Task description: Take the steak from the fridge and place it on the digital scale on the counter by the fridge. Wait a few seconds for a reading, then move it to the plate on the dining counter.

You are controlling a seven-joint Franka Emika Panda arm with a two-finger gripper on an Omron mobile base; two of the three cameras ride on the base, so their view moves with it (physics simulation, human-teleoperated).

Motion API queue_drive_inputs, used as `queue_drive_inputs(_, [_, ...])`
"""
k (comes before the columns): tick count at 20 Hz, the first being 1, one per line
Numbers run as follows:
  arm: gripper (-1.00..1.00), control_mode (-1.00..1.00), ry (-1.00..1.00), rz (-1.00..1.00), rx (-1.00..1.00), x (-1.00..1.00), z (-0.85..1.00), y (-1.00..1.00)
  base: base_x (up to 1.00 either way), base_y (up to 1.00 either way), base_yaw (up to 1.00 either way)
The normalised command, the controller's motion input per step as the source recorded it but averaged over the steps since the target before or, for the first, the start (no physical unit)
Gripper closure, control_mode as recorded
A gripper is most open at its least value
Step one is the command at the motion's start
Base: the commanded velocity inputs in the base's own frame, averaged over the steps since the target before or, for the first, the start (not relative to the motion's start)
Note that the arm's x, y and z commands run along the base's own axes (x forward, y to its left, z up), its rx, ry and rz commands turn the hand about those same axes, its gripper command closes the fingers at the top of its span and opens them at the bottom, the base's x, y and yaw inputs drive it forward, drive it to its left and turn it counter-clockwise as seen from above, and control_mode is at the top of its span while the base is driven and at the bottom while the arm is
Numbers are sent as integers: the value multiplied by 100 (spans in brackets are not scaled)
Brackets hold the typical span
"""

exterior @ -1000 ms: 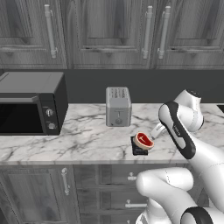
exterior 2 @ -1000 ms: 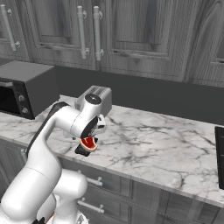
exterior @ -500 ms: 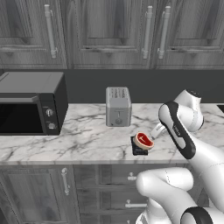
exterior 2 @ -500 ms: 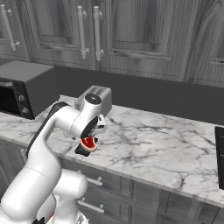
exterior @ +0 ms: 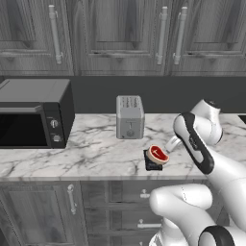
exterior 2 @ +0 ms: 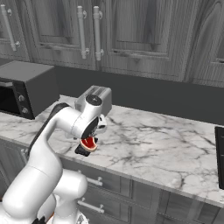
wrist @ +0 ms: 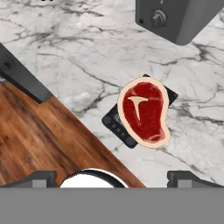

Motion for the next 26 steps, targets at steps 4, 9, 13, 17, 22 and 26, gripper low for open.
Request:
queue_drive_inputs(4, [-100, -100, 0, 2, 0, 39, -36, -5, 0, 0, 0])
queue_drive_inputs(9, [-100, -100, 0, 2, 0, 31, -40, -1, 0, 0, 0])
queue_drive_inputs(13, [-100, -100, -1, 3, 0, 7, -38, 0, 0, 0, 0])
queue_drive_inputs(17, [-100, -100, -8, 5, 0, 0, -43, 0, 0, 0, 0])
queue_drive_inputs(22, [-100, -100, -8, 4, 0, 0, -36, 0, 0, 0, 0])
queue_drive_inputs(26, [-100, -100, -9, 3, 0, 4, -21, 0, 0, 0, 0])
